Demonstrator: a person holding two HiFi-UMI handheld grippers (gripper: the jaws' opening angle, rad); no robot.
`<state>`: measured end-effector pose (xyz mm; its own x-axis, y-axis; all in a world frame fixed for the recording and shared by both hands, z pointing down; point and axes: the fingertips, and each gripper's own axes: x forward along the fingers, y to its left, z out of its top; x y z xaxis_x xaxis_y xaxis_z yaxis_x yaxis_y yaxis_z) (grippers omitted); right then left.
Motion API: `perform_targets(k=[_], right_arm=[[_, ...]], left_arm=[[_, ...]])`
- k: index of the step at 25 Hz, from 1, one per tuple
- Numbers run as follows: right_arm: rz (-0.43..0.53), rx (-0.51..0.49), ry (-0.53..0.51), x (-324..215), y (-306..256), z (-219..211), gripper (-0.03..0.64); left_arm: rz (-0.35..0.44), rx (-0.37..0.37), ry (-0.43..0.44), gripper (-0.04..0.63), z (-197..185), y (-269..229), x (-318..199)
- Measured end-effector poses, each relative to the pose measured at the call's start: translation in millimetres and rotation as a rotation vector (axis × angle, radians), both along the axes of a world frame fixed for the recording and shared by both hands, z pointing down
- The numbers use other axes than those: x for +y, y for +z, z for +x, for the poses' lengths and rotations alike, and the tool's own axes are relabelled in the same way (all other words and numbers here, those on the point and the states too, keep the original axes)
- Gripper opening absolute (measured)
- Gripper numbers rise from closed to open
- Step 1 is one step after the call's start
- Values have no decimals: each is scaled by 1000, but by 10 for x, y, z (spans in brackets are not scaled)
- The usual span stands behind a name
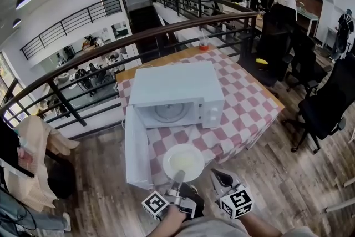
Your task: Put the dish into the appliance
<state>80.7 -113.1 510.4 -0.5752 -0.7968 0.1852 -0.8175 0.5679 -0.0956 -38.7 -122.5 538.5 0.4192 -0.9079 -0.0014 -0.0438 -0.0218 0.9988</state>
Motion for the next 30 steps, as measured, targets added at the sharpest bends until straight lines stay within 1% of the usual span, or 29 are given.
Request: perform_targets(k=[5,10,14,20,24,30], right_arm=[[5,9,-12,-281,-1,-46,-2],[6,25,-23,-593,-9,-17,-2],[-9,28,-30,-841,12,-41,-2],[-38,26,-47,-1188,106,-80,-2],[-47,18,-57,-1422,120,-157,-2],[-62,24,-67,-1763,140,-264,-2]], left_arm=[[6,36,-34,28,-26,14,-301],[-1,20,-54,28,-22,57,-642],[-13,30,-69,28,-41,92,-873],[-25,17,-91,28,-92,152,-1232],[-53,21,-109,28,-160,210,-1464],[-56,24,-120,28,-255,248,-1848]])
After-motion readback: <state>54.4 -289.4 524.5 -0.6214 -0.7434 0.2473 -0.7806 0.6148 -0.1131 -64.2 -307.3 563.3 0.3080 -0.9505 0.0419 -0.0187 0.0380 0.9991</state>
